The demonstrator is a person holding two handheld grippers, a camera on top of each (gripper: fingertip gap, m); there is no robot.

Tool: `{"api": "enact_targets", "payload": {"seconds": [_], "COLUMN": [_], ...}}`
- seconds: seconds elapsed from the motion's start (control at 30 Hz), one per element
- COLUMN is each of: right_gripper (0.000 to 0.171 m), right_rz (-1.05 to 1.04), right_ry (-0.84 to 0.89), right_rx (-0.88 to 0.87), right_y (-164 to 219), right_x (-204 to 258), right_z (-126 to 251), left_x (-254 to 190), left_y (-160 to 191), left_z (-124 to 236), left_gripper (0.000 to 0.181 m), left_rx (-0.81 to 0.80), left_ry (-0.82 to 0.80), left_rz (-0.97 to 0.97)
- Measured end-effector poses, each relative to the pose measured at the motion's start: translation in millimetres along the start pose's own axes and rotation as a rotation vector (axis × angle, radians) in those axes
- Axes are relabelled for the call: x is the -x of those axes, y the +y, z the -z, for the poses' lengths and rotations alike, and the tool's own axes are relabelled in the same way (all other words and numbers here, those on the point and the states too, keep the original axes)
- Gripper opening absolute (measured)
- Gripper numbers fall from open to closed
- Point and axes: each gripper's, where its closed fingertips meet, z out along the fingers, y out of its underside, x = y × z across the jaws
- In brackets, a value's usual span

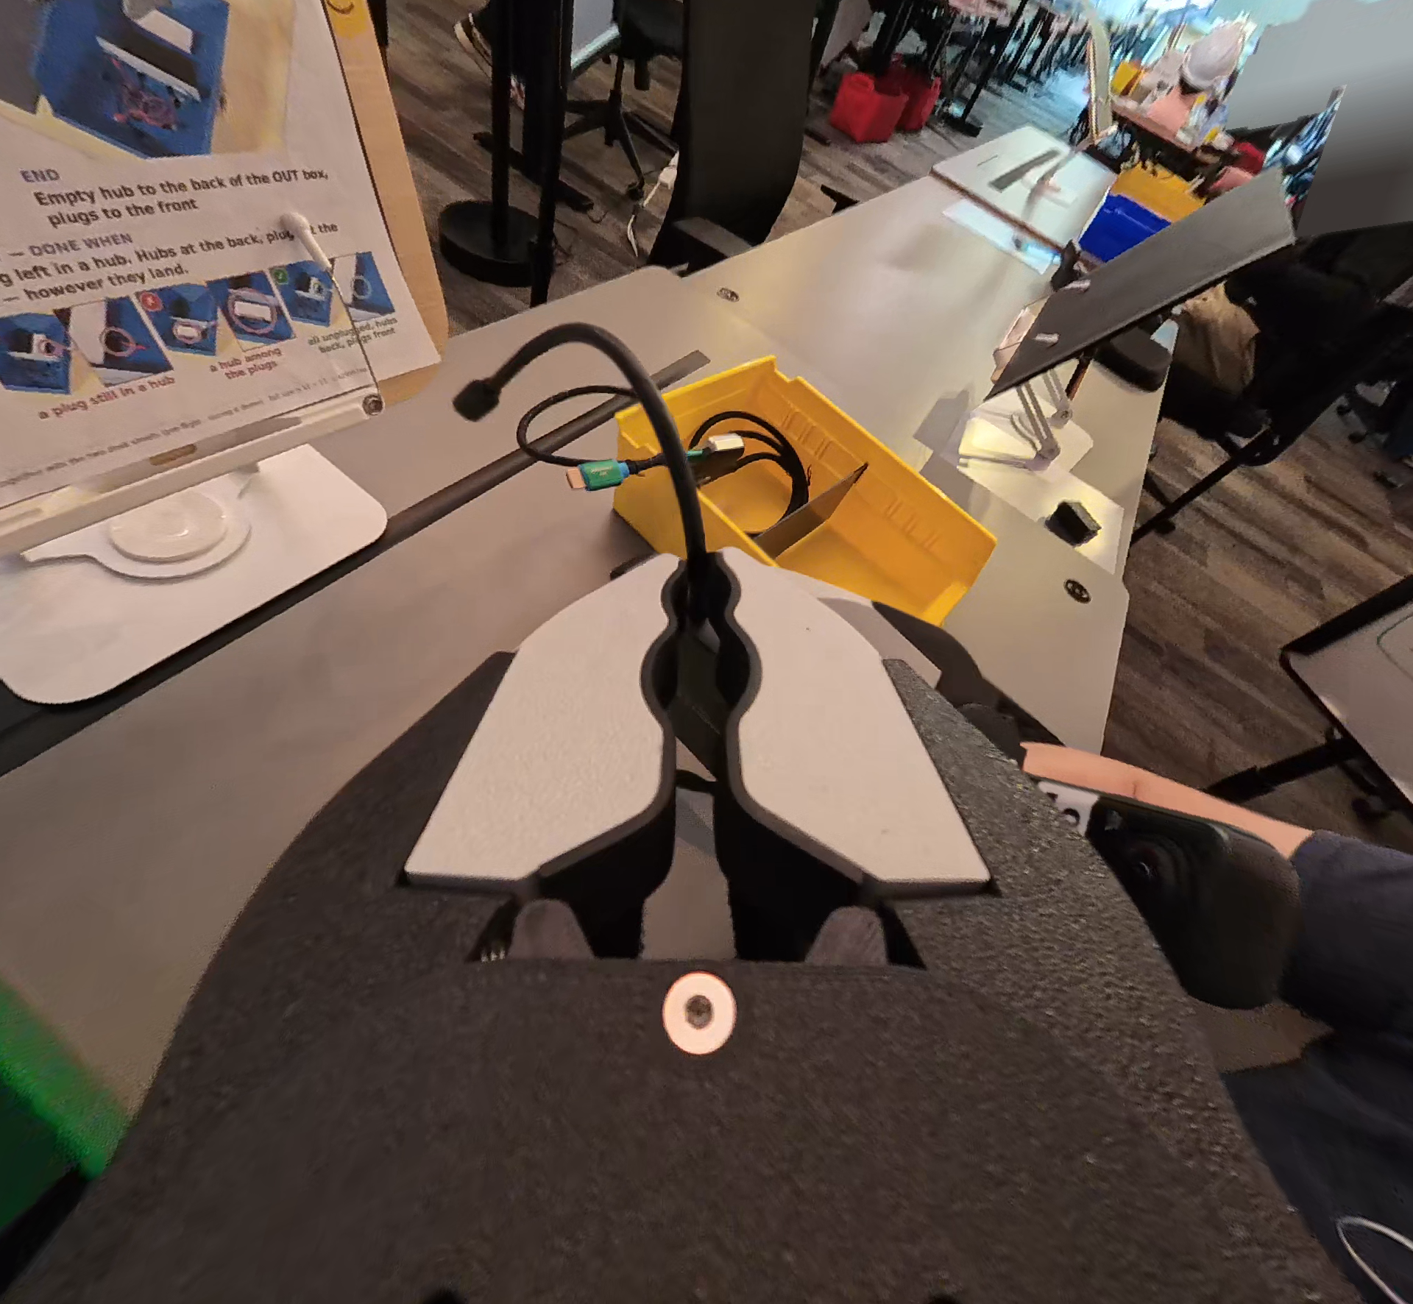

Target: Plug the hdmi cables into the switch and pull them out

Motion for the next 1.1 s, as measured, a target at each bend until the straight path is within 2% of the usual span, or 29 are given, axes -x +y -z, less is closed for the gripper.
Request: {"api": "enact_targets", "payload": {"seconds": [0.03,0.07,0.13,0.17,0.23,0.33,0.4,0.53,0.7,0.77,0.93,1.1], "right_gripper": [0.061,0.052,0.023,0.017,0.014,0.014,0.013,0.013,0.012,0.013,0.013,0.013], "right_rz": [-0.011,-0.019,-0.008,0.002,0.004,-0.043,-0.249,-0.840,-1.414,-1.609,-1.923,-1.926], "right_ry": [0.001,0.001,-0.004,0.005,-0.004,-0.153,-0.346,-0.690,-1.024,-1.156,-1.346,-1.308], "right_rx": [0.010,0.009,-0.029,-0.049,-0.084,-0.075,-0.045,0.028,0.238,0.293,0.361,0.452], "right_y": [3.5,5.6,3.3,0.8,-6.6,-11.5,-14.5,-13.9,8.1,7.6,4.7,21.5], "right_x": [-3.3,-6.3,-12.1,-17.2,-24.1,-21.9,-21.0,-35.0,-35.6,-31.3,-19.6,-7.6], "right_z": [-0.6,-0.5,1.8,2.8,5.0,3.7,3.6,6.2,14.7,21.1,28.4,26.4], "left_x": [-0.5,-0.3,0.8,0.6,0.3,1.9,5.3,28.1,34.7,31.0,16.7,3.5], "left_y": [-2.6,-5.6,-10.6,-12.4,-13.9,-13.8,-8.5,14.7,43.9,57.8,55.6,35.4], "left_z": [-0.8,-0.4,3.3,5.4,8.9,15.3,20.7,32.7,41.9,38.3,34.7,51.7], "left_gripper": [0.004,0.004,0.004,0.004,0.004,0.005,0.003,0.015,0.057,0.061,0.068,0.061], "left_rx": [-0.024,-0.044,-0.064,-0.074,-0.086,-0.087,-0.057,0.026,0.007,0.052,0.022,-0.005], "left_ry": [-0.001,-0.003,-0.005,0.001,0.012,0.018,0.006,-0.138,-0.223,-0.238,-0.290,-0.312], "left_rz": [0.005,0.008,0.019,0.028,0.040,0.015,-0.050,-0.302,-0.664,-0.803,-1.035,-1.127]}}
